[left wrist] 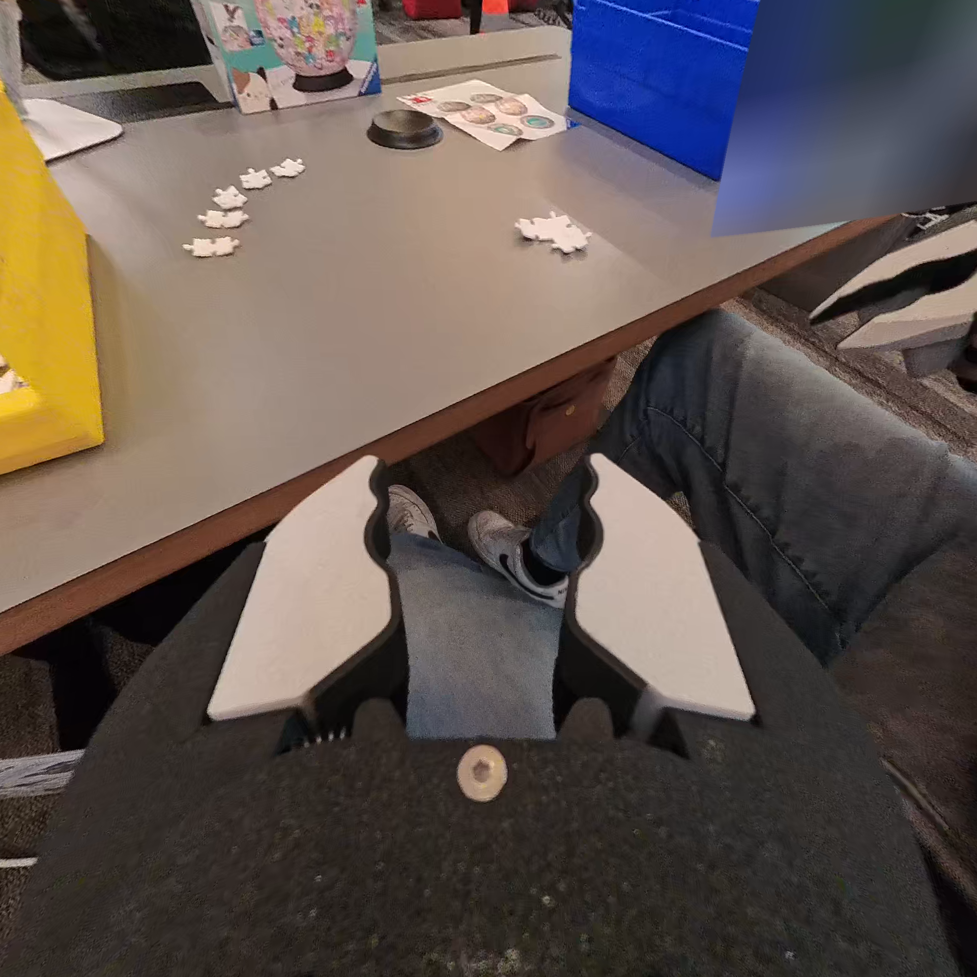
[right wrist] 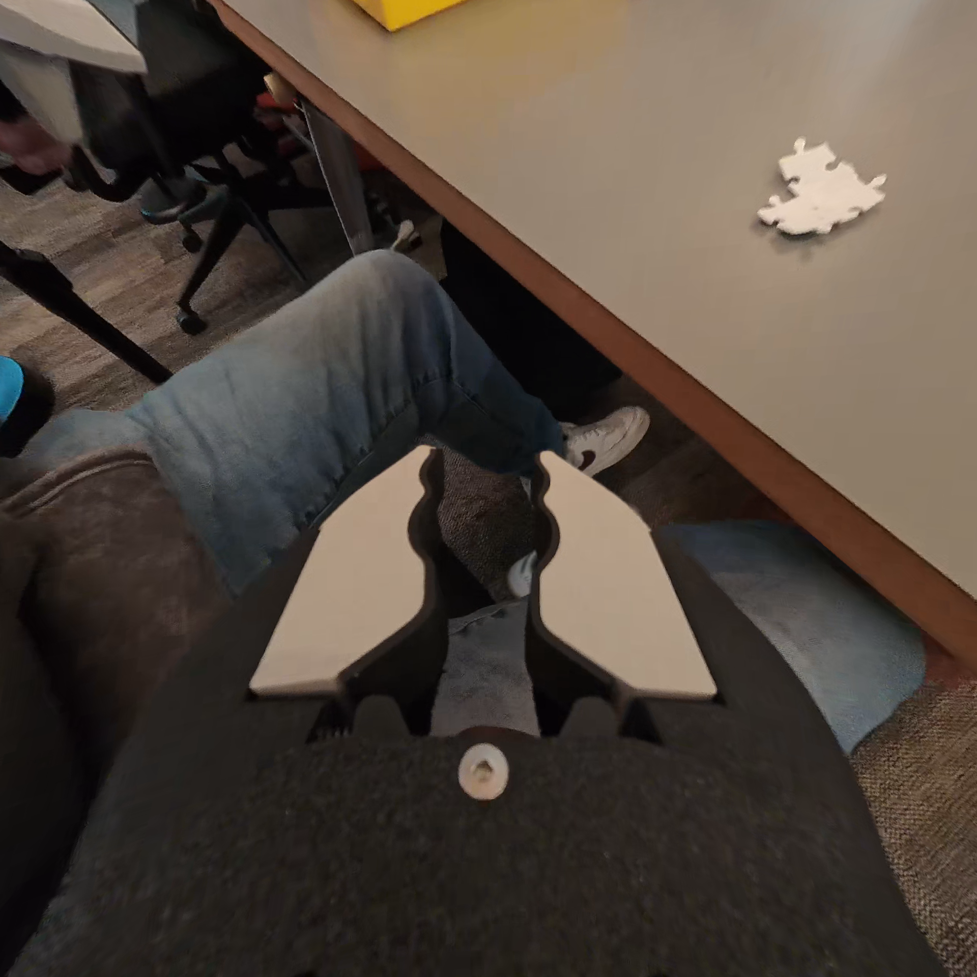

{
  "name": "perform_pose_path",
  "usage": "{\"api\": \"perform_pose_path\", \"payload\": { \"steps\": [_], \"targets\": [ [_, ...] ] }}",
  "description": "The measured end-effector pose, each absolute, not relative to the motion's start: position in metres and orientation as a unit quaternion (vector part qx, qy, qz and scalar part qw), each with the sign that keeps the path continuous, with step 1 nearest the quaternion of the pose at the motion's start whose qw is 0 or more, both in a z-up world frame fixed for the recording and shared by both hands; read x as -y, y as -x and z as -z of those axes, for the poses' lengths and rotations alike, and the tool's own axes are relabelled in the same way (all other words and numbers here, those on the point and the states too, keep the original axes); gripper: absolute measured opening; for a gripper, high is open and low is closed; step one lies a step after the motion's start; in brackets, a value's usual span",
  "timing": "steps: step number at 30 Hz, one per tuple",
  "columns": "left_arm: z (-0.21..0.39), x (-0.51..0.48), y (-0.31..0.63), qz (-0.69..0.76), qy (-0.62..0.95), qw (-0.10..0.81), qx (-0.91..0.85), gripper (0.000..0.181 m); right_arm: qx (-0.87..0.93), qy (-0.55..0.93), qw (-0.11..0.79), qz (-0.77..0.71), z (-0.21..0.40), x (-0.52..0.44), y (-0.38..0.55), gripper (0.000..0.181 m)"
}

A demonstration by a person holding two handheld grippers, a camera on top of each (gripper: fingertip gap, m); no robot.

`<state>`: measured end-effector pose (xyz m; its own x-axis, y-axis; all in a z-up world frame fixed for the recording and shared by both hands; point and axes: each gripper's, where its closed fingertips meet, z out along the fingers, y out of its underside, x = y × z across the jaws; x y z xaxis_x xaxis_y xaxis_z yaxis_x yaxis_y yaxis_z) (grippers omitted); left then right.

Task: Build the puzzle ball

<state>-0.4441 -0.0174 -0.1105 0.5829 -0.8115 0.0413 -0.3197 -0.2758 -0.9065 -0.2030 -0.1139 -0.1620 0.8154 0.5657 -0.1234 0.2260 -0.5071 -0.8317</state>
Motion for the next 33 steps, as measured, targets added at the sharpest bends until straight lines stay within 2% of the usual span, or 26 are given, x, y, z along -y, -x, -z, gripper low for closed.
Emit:
{"api": "perform_pose_path", "payload": {
  "steps": [8,13,18,22,24,29,31,33],
  "targets": [
    [0.169,-0.003,0.455,0.217,0.782,0.445,-0.379,0.070,0.200,0.873,0.411,-0.170,0.192,0.097,0.187,0.033],
    [0.201,0.005,0.456,0.211,0.811,0.397,-0.375,0.070,0.177,0.907,0.337,-0.179,0.237,0.123,0.183,0.037],
    [0.159,0.026,0.483,0.182,0.806,0.433,-0.359,0.068,0.212,0.906,0.335,-0.149,0.242,0.146,0.186,0.037],
    [0.099,0.097,0.508,0.215,0.770,0.491,-0.346,0.062,0.243,0.896,0.341,-0.148,0.235,0.162,0.205,0.036],
    [0.092,0.142,0.510,0.232,0.773,0.474,-0.351,0.061,0.261,0.887,0.351,-0.147,0.225,0.163,0.218,0.036],
    [0.063,0.261,0.496,0.384,0.765,0.409,-0.317,0.058,0.310,0.847,0.398,-0.168,0.188,0.158,0.264,0.036],
    [0.048,0.296,0.523,0.363,0.773,0.423,-0.303,0.057,0.336,0.828,0.411,-0.181,0.177,0.158,0.285,0.035],
    [0.030,0.322,0.570,0.290,0.782,0.478,-0.276,0.057,0.369,0.802,0.429,-0.190,0.167,0.160,0.309,0.036]
  ]
}}
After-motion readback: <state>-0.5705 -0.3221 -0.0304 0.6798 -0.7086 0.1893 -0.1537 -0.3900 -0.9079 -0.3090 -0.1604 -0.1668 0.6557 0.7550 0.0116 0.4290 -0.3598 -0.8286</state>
